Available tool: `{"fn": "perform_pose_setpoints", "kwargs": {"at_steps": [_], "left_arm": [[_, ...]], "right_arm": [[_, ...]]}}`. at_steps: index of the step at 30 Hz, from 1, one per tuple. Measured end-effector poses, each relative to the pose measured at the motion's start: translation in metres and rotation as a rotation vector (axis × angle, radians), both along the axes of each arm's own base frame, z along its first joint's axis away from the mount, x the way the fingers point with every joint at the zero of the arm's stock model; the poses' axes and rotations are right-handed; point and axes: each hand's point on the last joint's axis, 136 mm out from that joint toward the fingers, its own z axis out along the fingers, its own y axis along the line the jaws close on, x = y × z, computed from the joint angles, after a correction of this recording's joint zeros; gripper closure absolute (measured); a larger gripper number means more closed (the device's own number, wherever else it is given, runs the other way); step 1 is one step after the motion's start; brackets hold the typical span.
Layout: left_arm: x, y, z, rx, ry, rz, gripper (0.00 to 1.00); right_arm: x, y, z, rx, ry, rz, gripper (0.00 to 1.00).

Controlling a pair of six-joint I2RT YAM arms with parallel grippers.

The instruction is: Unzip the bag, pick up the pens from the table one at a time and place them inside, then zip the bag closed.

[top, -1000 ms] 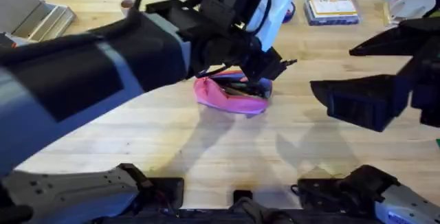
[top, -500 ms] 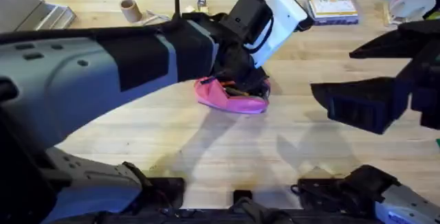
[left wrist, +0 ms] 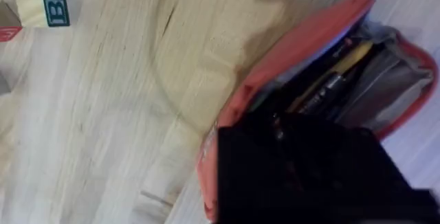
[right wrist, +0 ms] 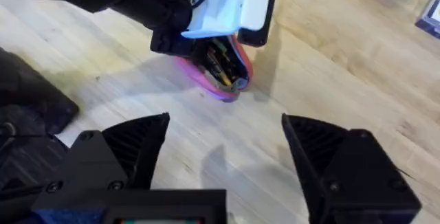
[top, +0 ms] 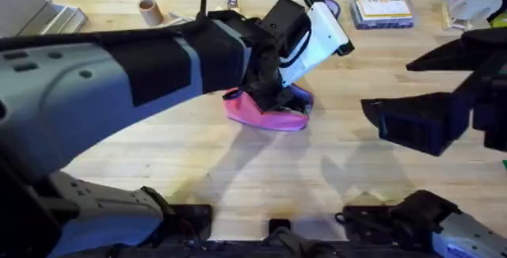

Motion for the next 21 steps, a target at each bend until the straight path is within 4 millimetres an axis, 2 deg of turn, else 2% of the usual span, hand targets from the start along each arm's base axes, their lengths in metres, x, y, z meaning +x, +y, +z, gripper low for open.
{"fn": "perform_pose_setpoints", "kwargs": {"at_steps": [2, 3, 7, 8, 10, 14, 15, 18, 19, 21], "left_arm": [[0.000, 0.001, 0.000, 0.007, -0.002, -0.006, 0.773], [0.000, 0.001, -0.001, 0.009, -0.002, -0.009, 0.608], [0.000, 0.001, 0.000, 0.011, -0.004, -0.015, 0.088], [0.000, 0.001, 0.000, 0.011, -0.004, -0.016, 0.026], [0.000, 0.001, 0.000, 0.010, -0.004, -0.015, 0.010], [0.000, 0.001, 0.023, -0.021, -0.041, -0.012, 0.008], [0.003, 0.000, 0.053, -0.070, -0.107, -0.008, 0.009], [-0.001, 0.007, 0.081, -0.105, -0.151, -0.001, 0.008], [-0.012, 0.020, 0.098, -0.122, -0.153, 0.010, 0.007], [-0.020, 0.032, 0.105, -0.135, -0.131, 0.022, 0.006]], "right_arm": [[0.000, 0.000, 0.000, -0.001, 0.000, -0.001, 0.003], [0.000, 0.000, 0.000, -0.001, 0.000, -0.001, 0.003], [0.000, 0.000, 0.000, -0.001, 0.000, -0.001, 0.003], [0.000, 0.000, 0.000, -0.001, 0.000, -0.001, 0.003], [0.000, 0.000, 0.000, -0.001, 0.000, -0.001, 0.003], [0.000, 0.000, 0.000, -0.001, 0.000, -0.001, 0.003], [0.000, 0.000, 0.000, -0.001, 0.000, -0.001, 0.003], [0.000, 0.000, 0.000, -0.001, 0.000, -0.001, 0.003], [0.000, 0.000, 0.000, -0.001, 0.000, -0.001, 0.003], [0.000, 0.000, 0.000, -0.001, 0.000, -0.001, 0.003]]}}
